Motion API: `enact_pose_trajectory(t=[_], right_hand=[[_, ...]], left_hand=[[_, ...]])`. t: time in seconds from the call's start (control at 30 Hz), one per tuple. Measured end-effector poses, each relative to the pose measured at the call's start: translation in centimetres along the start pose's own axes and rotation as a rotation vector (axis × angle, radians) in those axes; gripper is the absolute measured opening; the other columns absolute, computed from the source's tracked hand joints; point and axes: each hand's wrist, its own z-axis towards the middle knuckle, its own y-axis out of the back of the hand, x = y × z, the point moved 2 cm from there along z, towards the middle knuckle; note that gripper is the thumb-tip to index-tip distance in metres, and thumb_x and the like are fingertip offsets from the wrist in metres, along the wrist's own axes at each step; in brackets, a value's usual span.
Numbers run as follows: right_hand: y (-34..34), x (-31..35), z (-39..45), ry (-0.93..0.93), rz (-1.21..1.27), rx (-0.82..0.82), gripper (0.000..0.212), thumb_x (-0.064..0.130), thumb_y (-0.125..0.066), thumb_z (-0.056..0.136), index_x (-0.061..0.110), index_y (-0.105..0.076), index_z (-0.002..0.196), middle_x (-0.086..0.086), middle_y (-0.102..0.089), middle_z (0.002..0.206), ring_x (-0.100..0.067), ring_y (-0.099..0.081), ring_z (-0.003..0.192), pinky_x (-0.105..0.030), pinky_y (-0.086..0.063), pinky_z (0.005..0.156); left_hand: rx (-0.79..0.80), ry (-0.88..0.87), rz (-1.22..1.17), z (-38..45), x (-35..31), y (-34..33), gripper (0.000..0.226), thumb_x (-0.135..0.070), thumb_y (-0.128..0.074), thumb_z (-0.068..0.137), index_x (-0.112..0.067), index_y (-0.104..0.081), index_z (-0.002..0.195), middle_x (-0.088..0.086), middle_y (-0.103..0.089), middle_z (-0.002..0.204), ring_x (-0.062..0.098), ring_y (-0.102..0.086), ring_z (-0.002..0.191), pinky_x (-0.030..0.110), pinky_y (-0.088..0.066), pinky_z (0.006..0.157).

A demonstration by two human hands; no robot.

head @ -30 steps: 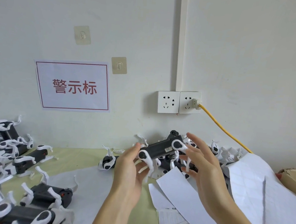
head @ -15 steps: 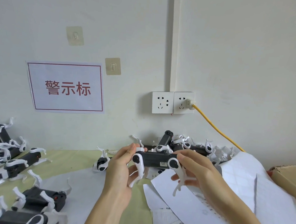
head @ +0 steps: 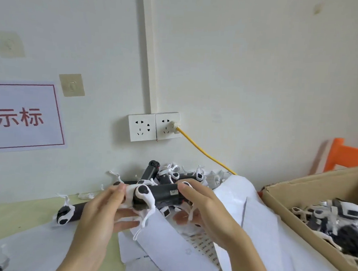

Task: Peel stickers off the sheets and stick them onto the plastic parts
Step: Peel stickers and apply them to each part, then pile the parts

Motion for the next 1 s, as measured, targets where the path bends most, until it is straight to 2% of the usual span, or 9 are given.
enact_pose_trajectory(t=[0.17,0.27,0.37,0.47,0.6,0.73,0.83,0.9,1.0], right_hand=[[4.9,-0.7,-0.2,-0.013,0.246,-0.217,0.042,0.052,-0.058,0.086,0.015,-0.073,0.102,-0.009,-0.073,0.096,-0.028,-0.068,0.065,-0.043,-0.057,0.075],[8.3,-1.5,-0.1,0.047,0.481,-0.731,0.037,0.046,-0.048,0.099,0.014,-0.067,0.102,-0.007,-0.065,0.092,-0.02,-0.069,0.054,-0.043,-0.053,0.079],[10.6,-1.8,-1.0,0.208,0.863,-1.078,0.041,0.048,-0.04,0.103,0.017,-0.051,0.128,-0.01,-0.055,0.124,-0.021,-0.075,0.077,-0.039,-0.056,0.088],[10.6,-1.6,-0.9,0.152,0.66,-0.94,0.031,0.035,-0.042,0.105,0.02,-0.058,0.127,-0.005,-0.06,0.127,-0.024,-0.069,0.102,-0.035,-0.056,0.08],[7.6,-1.0,-0.3,-0.018,0.188,-0.643,0.028,0.015,-0.048,0.1,0.022,-0.075,0.102,-0.003,-0.075,0.099,-0.023,-0.073,0.086,-0.033,-0.053,0.074],[2.8,-0.8,0.9,-0.063,-0.129,-0.375,0.032,0.013,-0.048,0.098,0.03,-0.075,0.097,0.003,-0.076,0.091,-0.014,-0.073,0.073,-0.031,-0.055,0.071],[-0.4,-0.9,1.8,-0.03,-0.286,-0.226,0.032,0.015,-0.049,0.098,0.036,-0.073,0.097,0.01,-0.075,0.089,-0.005,-0.071,0.07,-0.016,-0.051,0.063],[-1.6,-1.2,2.1,-0.017,-0.319,-0.19,0.03,0.017,-0.051,0.097,0.037,-0.074,0.098,0.013,-0.074,0.086,-0.003,-0.07,0.071,-0.01,-0.047,0.058],[-2.6,-1.7,2.4,-0.022,-0.376,-0.191,0.03,0.018,-0.052,0.095,0.038,-0.075,0.096,0.015,-0.074,0.083,-0.003,-0.071,0.072,-0.022,-0.053,0.066]], left_hand=[[0.086,0.03,0.211,1.5,0.4,-1.7,0.03,-0.025,-0.044,0.105,-0.01,-0.07,0.101,0.012,-0.077,0.094,0.033,-0.071,0.072,0.042,-0.051,0.065],[0.12,0.021,0.357,2.6,0.4,-2.5,0.028,-0.023,-0.044,0.105,-0.009,-0.068,0.1,0.008,-0.078,0.091,0.032,-0.068,0.074,0.04,-0.048,0.067],[0.152,0.01,0.444,3.8,0.5,-2.8,0.028,-0.024,-0.044,0.105,-0.01,-0.068,0.1,0.005,-0.078,0.09,0.031,-0.067,0.076,0.039,-0.047,0.068],[0.203,0.002,0.549,4.9,1.1,-2.5,0.021,-0.019,-0.05,0.103,-0.017,-0.07,0.098,0.001,-0.077,0.09,0.025,-0.069,0.076,0.038,-0.049,0.07],[0.359,-0.086,0.887,6.4,2.7,-1.6,0.019,-0.017,-0.059,0.099,-0.029,-0.072,0.094,-0.014,-0.075,0.09,-0.001,-0.067,0.083,0.015,-0.048,0.07],[0.348,-0.072,1.203,9.8,3.6,3.5,0.019,-0.018,-0.061,0.093,-0.028,-0.067,0.109,-0.01,-0.062,0.101,0.006,-0.057,0.085,0.021,-0.045,0.073],[0.272,-0.014,1.471,12.9,3.5,8.1,0.041,-0.022,-0.061,0.085,-0.032,-0.054,0.124,-0.005,-0.05,0.118,0.021,-0.047,0.113,0.033,-0.045,0.093],[0.226,0.018,1.602,14.4,3.5,10.4,0.045,-0.033,-0.06,0.084,-0.036,-0.046,0.126,-0.009,-0.043,0.128,0.023,-0.037,0.114,0.034,-0.039,0.095],[0.259,0.113,1.687,16.1,4.0,12.8,0.054,-0.035,-0.059,0.084,-0.039,-0.038,0.134,-0.009,-0.041,0.135,0.025,-0.042,0.112,0.031,-0.031,0.094]])
